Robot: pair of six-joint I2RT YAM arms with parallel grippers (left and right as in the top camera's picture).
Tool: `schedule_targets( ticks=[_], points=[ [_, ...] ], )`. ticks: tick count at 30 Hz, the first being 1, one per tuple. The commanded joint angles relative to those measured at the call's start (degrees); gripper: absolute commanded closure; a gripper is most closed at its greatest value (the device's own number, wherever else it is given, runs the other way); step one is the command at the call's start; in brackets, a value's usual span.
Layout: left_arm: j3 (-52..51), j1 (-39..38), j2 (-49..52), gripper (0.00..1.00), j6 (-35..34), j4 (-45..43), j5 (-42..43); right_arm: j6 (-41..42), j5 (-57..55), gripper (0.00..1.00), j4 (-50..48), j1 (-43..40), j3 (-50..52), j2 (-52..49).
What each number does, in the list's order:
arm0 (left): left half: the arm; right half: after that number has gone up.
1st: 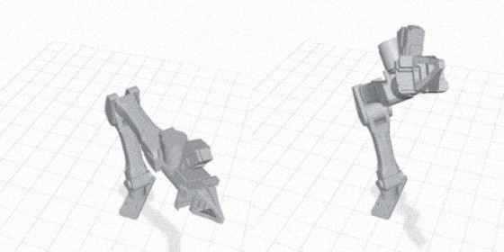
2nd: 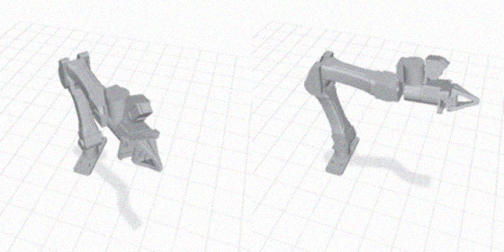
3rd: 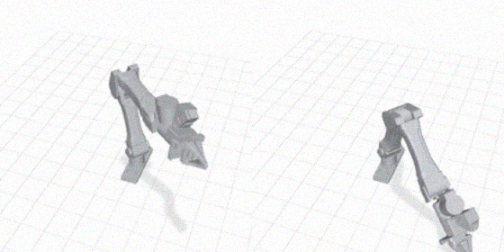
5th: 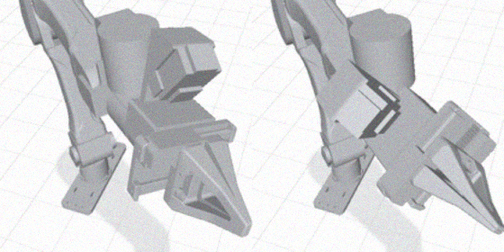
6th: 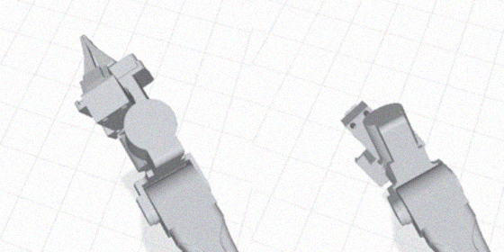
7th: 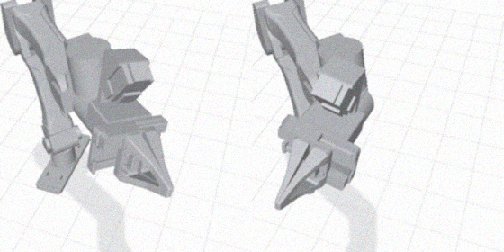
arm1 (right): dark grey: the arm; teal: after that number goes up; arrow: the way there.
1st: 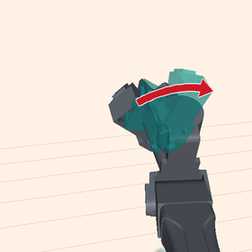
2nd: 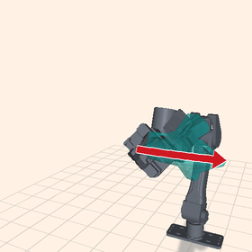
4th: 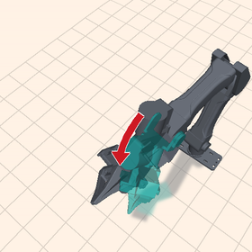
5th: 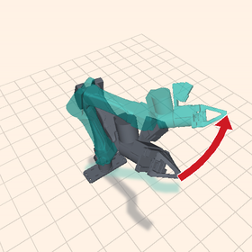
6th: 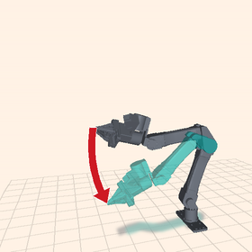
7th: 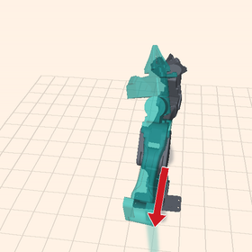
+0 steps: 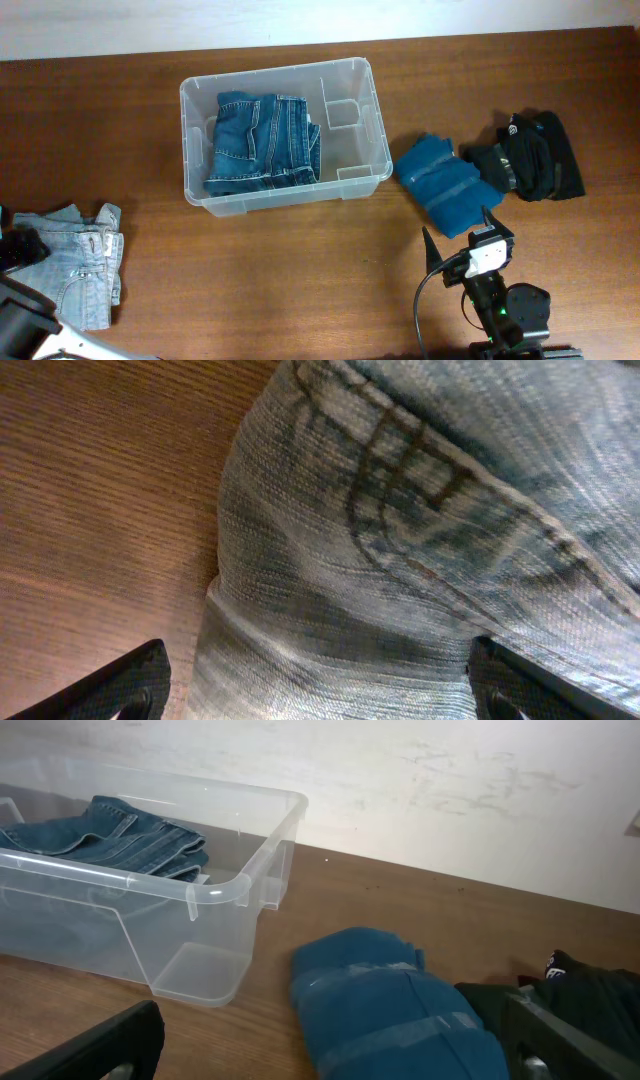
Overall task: Pack container
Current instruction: 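Move the left gripper to the light-blue jeans and grasp them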
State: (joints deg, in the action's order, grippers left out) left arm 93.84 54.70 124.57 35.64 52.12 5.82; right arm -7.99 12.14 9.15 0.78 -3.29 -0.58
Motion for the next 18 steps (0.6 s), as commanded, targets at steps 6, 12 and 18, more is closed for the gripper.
schedule_targets(
  ticks=[6,12,18],
  points=[
    [-0.5,0.9,6.1,0.05,2.2,-3.3,4.8,-0.2,0.3,0.02,0.0,-0.5,0.5,0.4],
    [-0.5,0.8,8.9,0.1,2.1,-1.2,20.1,-0.2,0.3,0.02,0.0,-0.5,0.5,0.4],
    [-0.5,0.2,8.9,0.48,-3.2,2.2,30.1,-0.2,0.3,0.02,0.0,-0.5,0.5,0.4]
  ],
)
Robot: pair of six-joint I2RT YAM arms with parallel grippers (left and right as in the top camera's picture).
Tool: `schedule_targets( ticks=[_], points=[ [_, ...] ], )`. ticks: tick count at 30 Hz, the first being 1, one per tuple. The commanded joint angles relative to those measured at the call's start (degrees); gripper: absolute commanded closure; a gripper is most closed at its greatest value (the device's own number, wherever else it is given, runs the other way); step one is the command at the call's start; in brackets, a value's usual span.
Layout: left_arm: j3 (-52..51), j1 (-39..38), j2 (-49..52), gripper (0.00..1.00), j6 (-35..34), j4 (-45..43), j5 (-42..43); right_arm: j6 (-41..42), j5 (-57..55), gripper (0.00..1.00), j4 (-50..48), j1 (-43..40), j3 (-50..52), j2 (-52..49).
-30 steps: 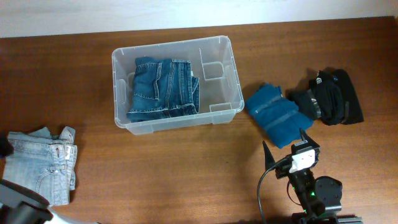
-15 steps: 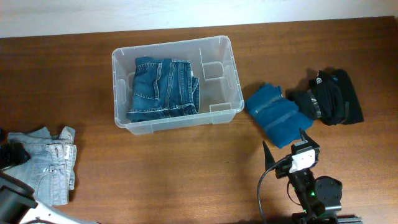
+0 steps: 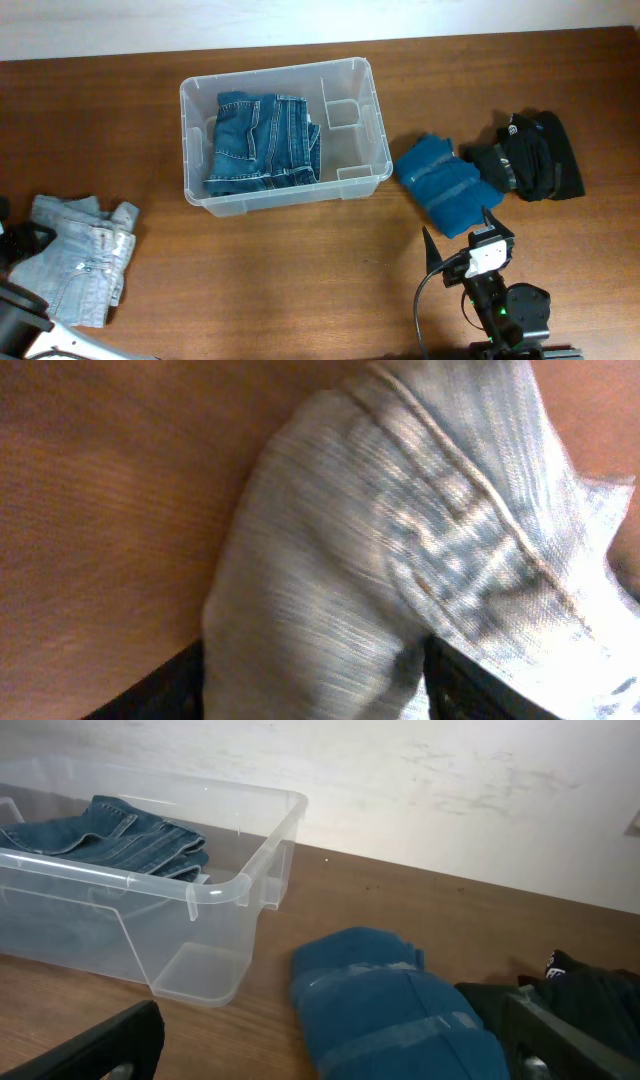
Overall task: Pack container
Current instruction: 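Move the left gripper to the light-blue jeans and grasp them, then lift the light-blue jeans with the left gripper over the container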
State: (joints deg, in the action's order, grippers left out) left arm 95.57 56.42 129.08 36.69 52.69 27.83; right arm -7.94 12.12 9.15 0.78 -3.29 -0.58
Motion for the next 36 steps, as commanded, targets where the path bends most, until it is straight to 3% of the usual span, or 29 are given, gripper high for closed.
schedule_targets(
  ticks=[1,2,5,12,16,22,30,34,36],
  points=[
    [-2.2,-1.8,4.4,0.69,-5.9,1.8,9.7,-0.2,0.3,0.02,0.0,-0.5,0.5,0.4],
    [-2.2,-2.0,4.4,0.82,-7.2,2.1,10.6,-0.2,0.3,0.02,0.0,-0.5,0.5,0.4],
    [-2.2,-3.0,4.4,0.99,-12.0,2.2,10.8,-0.2,0.3,0.02,0.0,-0.5,0.5,0.4],
    [-0.2,-6.3,4.4,0.99,-18.3,1.4,12.5,-0.2,0.3,0.02,0.0,-0.5,0.5,0.4],
    [6.9,-10.5,4.3,0.99,-19.1,7.8,12.6,-0.2,0.3,0.02,0.0,-0.5,0.5,0.4],
    [27.6,-16.1,4.3,0.99,-19.1,25.9,12.9,-0.2,0.3,0.02,0.0,-0.5,0.5,0.4],
    [61.4,-23.6,4.3,0.99,-19.4,40.2,12.9,-0.2,0.3,0.02,0.0,-0.5,0.5,0.4],
    [75.4,-29.7,4.3,0.99,-25.6,41.9,12.9,-0.2,0.3,0.02,0.0,-0.5,0.5,0.4],
    [81.4,-33.6,4.3,0.99,-32.5,41.0,11.5,-0.2,0.3,0.02,0.0,-0.5,0.5,0.4]
  ],
)
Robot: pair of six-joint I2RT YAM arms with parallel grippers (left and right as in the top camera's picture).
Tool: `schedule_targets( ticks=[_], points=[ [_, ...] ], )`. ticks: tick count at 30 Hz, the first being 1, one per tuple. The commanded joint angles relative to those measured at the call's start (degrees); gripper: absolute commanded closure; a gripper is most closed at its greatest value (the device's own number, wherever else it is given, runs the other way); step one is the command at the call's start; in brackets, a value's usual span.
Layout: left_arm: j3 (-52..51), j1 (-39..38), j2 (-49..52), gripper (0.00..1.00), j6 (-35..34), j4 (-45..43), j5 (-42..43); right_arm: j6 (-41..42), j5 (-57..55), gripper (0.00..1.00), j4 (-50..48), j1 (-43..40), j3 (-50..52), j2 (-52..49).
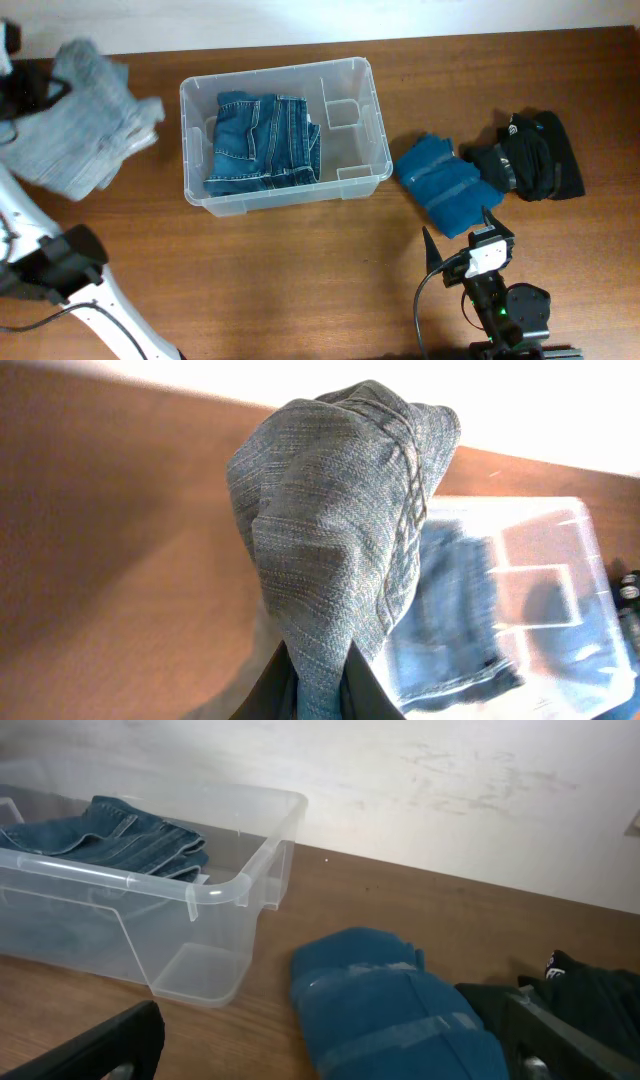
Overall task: Pack container
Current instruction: 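Lift the light-blue jeans with the left gripper over the container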
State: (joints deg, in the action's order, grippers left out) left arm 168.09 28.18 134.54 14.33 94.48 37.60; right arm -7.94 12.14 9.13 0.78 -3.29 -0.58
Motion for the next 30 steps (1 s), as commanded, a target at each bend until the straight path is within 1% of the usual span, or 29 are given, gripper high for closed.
schedule_targets(
  ticks=[1,4,6,8,9,11,13,14,15,18,21,25,30],
  points=[
    [11.3,-7.4,-1.2,0.99,-13.7,-1.6,0.3,-0.2,0.3,0.02,0.0,-0.5,0.5,0.4],
    [11.7,-11.1,-1.9,0.99,-19.1,-5.4,-0.5,-0.2,0.3,0.02,0.0,-0.5,0.5,0.4],
    [11.7,-14.6,-2.1,0.99,-28.0,-9.2,-0.5,-0.2,0.3,0.02,0.0,-0.5,0.5,0.4],
    [11.4,-16.7,-2.1,0.99,-34.2,-11.0,-0.5,-0.2,0.3,0.02,0.0,-0.5,0.5,0.4],
    [11.2,-18.7,-2.1,0.99,-38.8,-12.1,-1.0,-0.2,0.3,0.02,0.0,-0.5,0.5,0.4],
    [11.2,-20.5,-2.1,0.99,-44.3,-12.1,-3.1,-0.2,0.3,0.02,0.0,-0.5,0.5,0.4],
    [11.2,-22.8,-2.1,0.99,-50.7,-11.4,-5.4,-0.2,0.3,0.02,0.0,-0.5,0.5,0.4],
    [11.2,-24.5,-2.1,0.99,-55.5,-10.6,-7.6,-0.2,0.3,0.02,0.0,-0.5,0.5,0.4],
    [11.2,-25.4,-2.1,0.99,-58.1,-9.7,-9.0,-0.2,0.3,0.02,0.0,-0.5,0.5,0.4],
    [11.2,-29.8,-2.1,0.99,-72.1,-3.8,-18.9,-0.2,0.3,0.02,0.0,-0.5,0.5,0.4],
    [11.2,-33.1,-2.1,0.99,-82.9,2.1,-25.4,-0.2,0.3,0.02,0.0,-0.5,0.5,0.4],
    [10.8,-37.2,-2.0,0.99,-87.3,2.2,-28.2,-0.2,0.3,0.02,0.0,-0.5,0.5,0.4],
    [10.8,-42.3,-1.6,0.99,-94.0,2.2,-37.7,-0.2,0.3,0.02,0.0,-0.5,0.5,0.4]
  ],
)
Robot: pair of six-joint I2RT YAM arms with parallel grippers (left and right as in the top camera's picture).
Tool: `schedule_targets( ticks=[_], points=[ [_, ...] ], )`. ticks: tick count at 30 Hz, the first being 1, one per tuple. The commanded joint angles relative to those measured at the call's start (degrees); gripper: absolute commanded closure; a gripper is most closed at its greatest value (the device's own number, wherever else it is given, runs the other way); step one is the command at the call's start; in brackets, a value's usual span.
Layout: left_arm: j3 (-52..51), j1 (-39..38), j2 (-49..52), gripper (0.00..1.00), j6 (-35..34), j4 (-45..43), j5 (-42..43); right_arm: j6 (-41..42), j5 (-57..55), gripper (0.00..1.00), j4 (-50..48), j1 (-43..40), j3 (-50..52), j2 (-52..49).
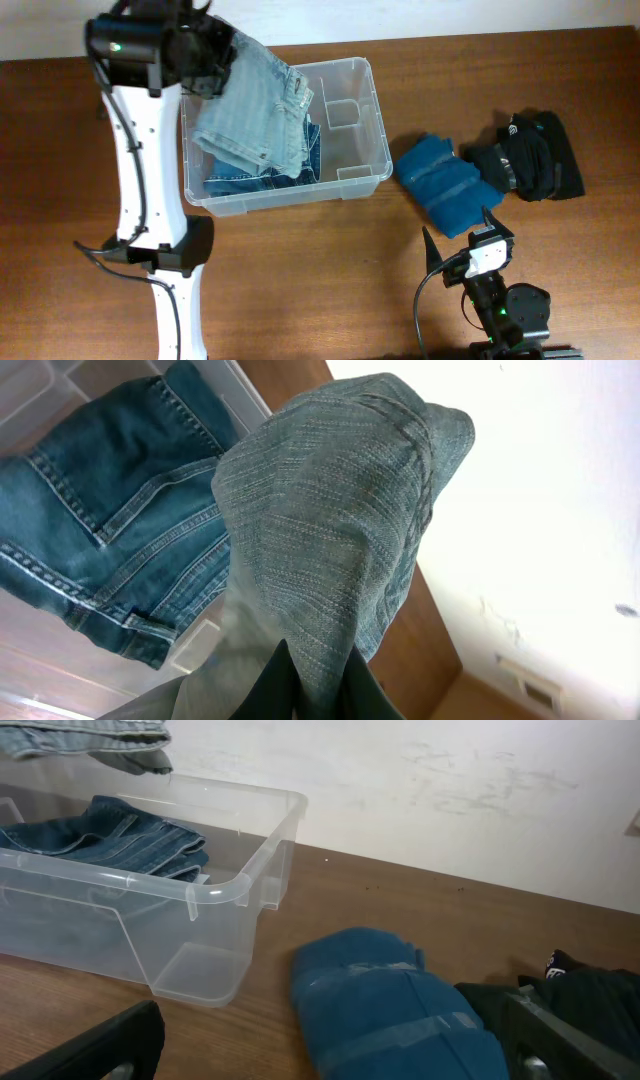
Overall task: Pack container
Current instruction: 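Lift the light-blue jeans with the left gripper over the container, then lower the light-blue jeans onto the dark jeans and release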
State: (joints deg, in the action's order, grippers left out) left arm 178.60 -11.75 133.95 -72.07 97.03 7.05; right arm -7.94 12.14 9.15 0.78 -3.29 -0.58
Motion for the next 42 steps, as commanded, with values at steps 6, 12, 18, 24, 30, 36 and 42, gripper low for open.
schedule_targets(
  ticks=[6,12,18,24,30,36,42],
  points=[
    [0.2,-5.0,3.4,0.99,-12.6,-0.4,-10.0,-0.2,0.3,0.02,0.0,-0.5,0.5,0.4],
    [0.2,-5.0,10.3,0.99,-12.7,-0.3,-7.4,-0.2,0.3,0.02,0.0,-0.5,0.5,0.4],
    [0.2,-4.7,13.2,0.82,-4.5,-0.3,-7.8,-0.2,0.3,0.02,0.0,-0.5,0.5,0.4],
    [0.3,-3.2,13.3,0.4,19.7,-0.3,-12.4,-0.2,0.3,0.01,0.0,-0.5,0.5,0.4],
    [0.3,-1.8,13.2,0.37,45.8,-0.3,-16.8,-0.2,0.3,0.02,0.0,-0.5,0.5,0.4],
    [0.3,-2.0,13.2,0.52,67.6,-0.7,-13.7,-0.2,0.3,0.02,0.0,-0.5,0.5,0.4],
    [0.0,-4.4,13.3,0.8,82.3,-0.3,-0.8,-0.2,0.3,0.02,0.0,-0.5,0.5,0.4]
  ],
)
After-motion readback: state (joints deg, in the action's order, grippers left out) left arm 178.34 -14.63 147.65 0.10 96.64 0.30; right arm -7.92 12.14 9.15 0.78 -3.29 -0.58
